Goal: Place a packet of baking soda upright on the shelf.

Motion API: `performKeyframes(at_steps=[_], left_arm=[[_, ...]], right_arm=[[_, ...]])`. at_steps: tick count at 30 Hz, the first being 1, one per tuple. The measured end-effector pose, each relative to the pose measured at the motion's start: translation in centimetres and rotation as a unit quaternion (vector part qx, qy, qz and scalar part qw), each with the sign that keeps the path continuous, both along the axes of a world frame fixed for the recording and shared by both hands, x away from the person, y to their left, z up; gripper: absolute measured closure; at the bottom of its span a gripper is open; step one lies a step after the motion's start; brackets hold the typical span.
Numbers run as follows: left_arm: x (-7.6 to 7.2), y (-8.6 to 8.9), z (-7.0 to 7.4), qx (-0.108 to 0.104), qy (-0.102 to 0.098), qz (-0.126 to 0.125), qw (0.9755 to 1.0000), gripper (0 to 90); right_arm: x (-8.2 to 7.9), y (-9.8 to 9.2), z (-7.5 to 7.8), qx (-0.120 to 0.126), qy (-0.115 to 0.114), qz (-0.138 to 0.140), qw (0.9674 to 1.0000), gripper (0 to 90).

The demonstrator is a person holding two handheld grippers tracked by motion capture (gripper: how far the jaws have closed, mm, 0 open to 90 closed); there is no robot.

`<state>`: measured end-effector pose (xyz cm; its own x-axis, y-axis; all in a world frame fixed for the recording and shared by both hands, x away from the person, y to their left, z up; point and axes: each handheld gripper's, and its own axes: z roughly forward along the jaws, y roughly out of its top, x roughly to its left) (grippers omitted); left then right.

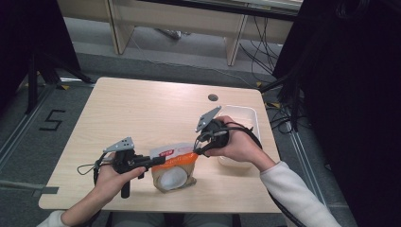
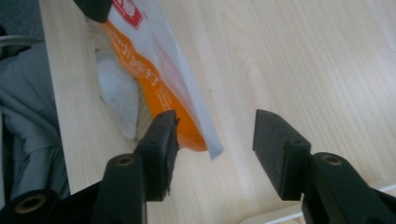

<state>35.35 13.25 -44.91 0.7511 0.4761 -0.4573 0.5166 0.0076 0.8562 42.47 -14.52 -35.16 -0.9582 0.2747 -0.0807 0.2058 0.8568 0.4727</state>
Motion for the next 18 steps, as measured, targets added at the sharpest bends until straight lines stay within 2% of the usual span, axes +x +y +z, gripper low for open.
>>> performKeyframes(at_steps=[2, 3, 4, 5, 8, 9, 11, 14, 18], left_arm=[[0.0, 0.0, 0.0, 0.001, -0.003, -0.002, 1.0000, 89.0], [0.0, -0.1, 0.0, 0.000, -0.003, -0.003, 1.0000, 89.0], [0.0, -0.1, 0.0, 0.001, -0.002, -0.001, 1.0000, 89.0], [0.0, -0.1, 0.0, 0.001, -0.006, -0.004, 1.0000, 89.0], [-0.1, -0.2, 0.1, 0.006, -0.008, -0.003, 0.9999, 89.0], [-0.1, -0.1, 0.1, 0.007, -0.012, -0.007, 0.9999, 89.0], [-0.1, -0.2, 0.1, 0.007, -0.013, -0.007, 0.9999, 89.0], [-0.1, -0.2, 0.1, 0.006, -0.010, -0.005, 0.9999, 89.0], [-0.2, -0.3, 0.2, 0.007, -0.011, -0.006, 0.9999, 89.0]], right_arm=[[0.2, 0.3, -0.3, -0.008, 0.016, 0.016, 0.9997, 55.5], [0.2, 0.3, -0.3, -0.008, 0.016, 0.016, 0.9997, 55.5], [0.4, 0.5, -0.6, -0.016, 0.022, 0.041, 0.9988, 59.1], [0.3, 0.6, -0.7, -0.024, 0.033, 0.031, 0.9987, 62.1], [0.4, 0.9, -0.9, -0.047, 0.035, 0.046, 0.9972, 68.1], [0.2, 1.0, -0.8, -0.052, 0.044, 0.040, 0.9969, 69.1], [0.3, 1.2, -0.9, -0.053, 0.035, 0.062, 0.9960, 69.6], [0.2, 1.4, -0.8, -0.050, 0.038, 0.049, 0.9968, 70.4], [0.5, 1.6, -1.0, -0.050, 0.037, 0.062, 0.9962, 73.1]])
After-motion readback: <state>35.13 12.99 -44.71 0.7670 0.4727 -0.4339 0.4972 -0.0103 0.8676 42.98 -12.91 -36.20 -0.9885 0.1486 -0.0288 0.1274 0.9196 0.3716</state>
